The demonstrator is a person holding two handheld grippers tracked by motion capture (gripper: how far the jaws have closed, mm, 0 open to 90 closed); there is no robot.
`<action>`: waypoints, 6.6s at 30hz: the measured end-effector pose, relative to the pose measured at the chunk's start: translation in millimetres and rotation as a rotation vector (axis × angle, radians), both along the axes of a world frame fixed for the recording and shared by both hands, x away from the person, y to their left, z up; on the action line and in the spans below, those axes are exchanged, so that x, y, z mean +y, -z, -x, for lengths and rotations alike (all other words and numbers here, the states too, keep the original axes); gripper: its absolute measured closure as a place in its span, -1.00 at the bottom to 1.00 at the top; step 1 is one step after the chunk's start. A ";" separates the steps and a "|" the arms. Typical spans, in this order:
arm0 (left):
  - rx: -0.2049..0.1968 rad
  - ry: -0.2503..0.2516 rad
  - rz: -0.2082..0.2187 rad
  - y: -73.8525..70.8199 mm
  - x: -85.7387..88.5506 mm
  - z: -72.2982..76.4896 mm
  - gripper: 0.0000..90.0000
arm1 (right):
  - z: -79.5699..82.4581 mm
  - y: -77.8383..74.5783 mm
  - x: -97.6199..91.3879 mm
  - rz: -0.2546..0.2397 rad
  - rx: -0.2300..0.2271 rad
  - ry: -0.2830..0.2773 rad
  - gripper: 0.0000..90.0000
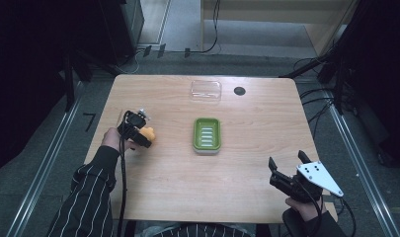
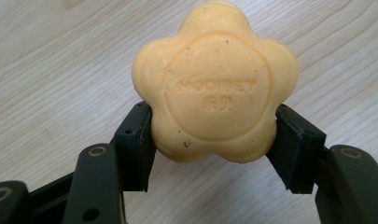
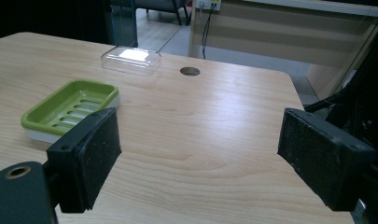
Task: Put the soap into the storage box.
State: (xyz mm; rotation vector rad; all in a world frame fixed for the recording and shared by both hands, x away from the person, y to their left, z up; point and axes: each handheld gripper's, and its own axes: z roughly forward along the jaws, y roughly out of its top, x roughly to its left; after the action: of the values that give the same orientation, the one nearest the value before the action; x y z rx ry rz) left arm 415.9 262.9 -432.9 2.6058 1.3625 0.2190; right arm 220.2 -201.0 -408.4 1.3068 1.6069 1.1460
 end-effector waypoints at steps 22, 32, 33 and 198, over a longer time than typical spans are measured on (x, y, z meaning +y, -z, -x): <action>-0.029 0.068 0.047 -4.2 -31.7 -5.1 -0.12 | 12.4 -0.6 -8.6 0.005 -0.001 0.042 -0.70; -0.066 0.083 0.069 -10.7 -42.9 -4.6 -0.12 | 13.7 -0.2 -10.4 0.001 0.002 0.045 -0.70; -0.070 0.083 0.071 -11.1 -44.4 -4.7 -0.12 | 14.0 -0.2 -11.0 0.003 0.001 0.046 -0.70; -0.102 0.228 0.015 -25.8 -136.4 5.4 -0.78 | 20.9 -0.8 -15.3 -0.002 -0.002 0.076 -0.70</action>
State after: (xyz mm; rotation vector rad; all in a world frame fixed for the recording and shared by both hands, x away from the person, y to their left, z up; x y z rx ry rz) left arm 410.5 126.5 -407.1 2.6681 1.0206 0.3007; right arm 199.4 -216.3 -407.6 1.3562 1.5420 1.1018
